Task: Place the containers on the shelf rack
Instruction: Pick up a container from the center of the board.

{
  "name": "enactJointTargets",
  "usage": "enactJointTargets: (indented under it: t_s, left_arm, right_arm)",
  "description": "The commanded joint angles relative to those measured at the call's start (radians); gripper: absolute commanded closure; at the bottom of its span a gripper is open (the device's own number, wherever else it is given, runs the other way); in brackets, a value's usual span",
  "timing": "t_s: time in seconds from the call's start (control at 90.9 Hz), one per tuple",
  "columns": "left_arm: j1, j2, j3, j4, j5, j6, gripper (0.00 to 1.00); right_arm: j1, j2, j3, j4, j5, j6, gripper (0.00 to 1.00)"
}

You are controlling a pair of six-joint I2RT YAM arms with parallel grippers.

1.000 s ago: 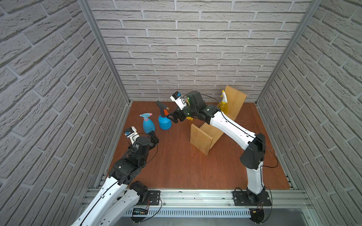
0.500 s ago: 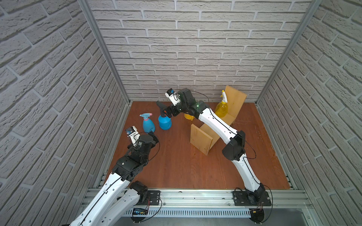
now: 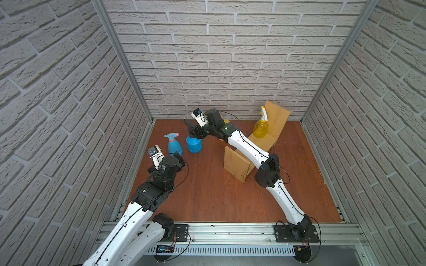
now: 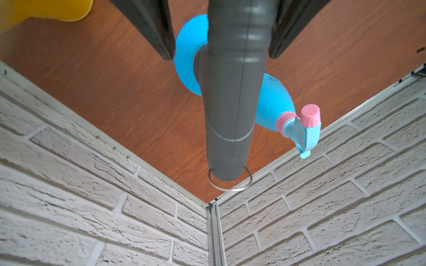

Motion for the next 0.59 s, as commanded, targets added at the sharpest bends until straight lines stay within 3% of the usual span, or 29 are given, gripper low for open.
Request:
enactJointTargets:
  t_s: [0.0, 0.264, 0.583]
  left_arm:
    - [0.007, -0.015, 0.035, 0.03, -0.02, 0.036, 0.02]
    - [0.01, -0.016, 0.052, 0.021, -0.013, 0.048, 0.02]
    - [0.011, -0.027, 0.065, 0.008, -0.006, 0.047, 0.02]
  right_arm:
    - [0.003, 0.008, 0.042, 0.095, -0.026, 0.018, 0.39]
    - [0.003, 0.004, 0.046, 0.099, -0.051, 0.022, 0.52]
    - [0.004, -0.037, 0.045, 0.058, -0.066, -0.016, 0.77]
